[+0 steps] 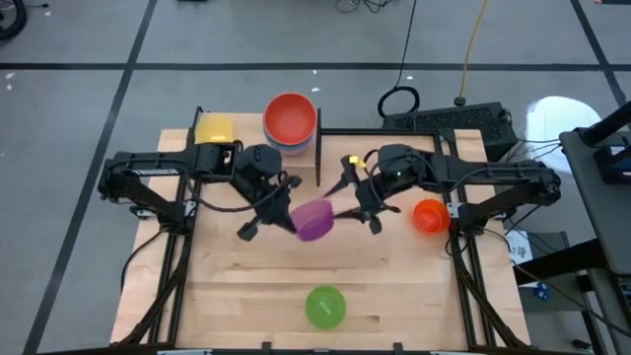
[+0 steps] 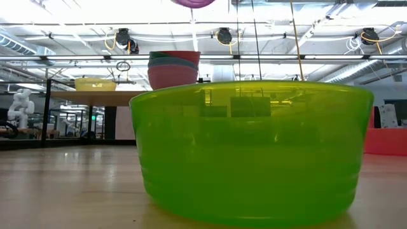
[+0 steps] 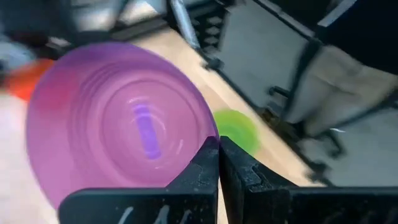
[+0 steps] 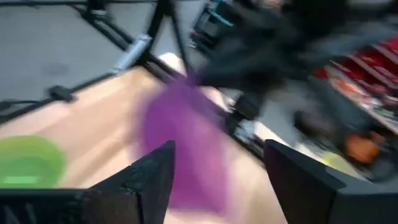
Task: Place and stack bowls onto a shelf
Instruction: Stack the purple bowl on the yellow bowl on the shelf
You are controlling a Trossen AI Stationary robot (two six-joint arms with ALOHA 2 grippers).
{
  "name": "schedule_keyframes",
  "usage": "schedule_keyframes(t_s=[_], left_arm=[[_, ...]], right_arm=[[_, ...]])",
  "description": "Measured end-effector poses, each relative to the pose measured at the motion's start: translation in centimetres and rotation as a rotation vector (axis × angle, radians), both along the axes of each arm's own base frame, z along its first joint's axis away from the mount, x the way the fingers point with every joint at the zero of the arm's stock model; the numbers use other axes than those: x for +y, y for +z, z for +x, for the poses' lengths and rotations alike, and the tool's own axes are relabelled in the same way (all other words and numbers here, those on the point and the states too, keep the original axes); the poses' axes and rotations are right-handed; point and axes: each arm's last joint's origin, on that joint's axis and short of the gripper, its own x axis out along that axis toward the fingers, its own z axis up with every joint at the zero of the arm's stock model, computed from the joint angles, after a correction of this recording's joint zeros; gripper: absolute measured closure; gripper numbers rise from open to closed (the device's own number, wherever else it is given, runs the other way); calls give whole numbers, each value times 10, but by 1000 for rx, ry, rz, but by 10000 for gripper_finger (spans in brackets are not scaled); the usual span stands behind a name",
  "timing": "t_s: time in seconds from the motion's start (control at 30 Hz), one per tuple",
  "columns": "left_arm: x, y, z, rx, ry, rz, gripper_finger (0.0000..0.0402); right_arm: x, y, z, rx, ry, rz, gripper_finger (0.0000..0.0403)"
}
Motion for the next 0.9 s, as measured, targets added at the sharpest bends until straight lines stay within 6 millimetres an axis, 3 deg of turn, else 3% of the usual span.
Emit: schedule_keyframes(t_s=[0.2,0.33,0.73,0.9], left_arm=[[1,5,-5,-4,94,38,401],[4,13,-19,-12,199,116,401],[28,37,-82,30,789,334,401],[42,35,-109,146,964,361,401]], right_arm=[[-4,2,-3,0,-125,-46,160],[-4,9,-11,-17,-178,-64,162],[-5,24,-29,-70,-248,-80,163],[-6,27,-33,-85,-265,-86,163]])
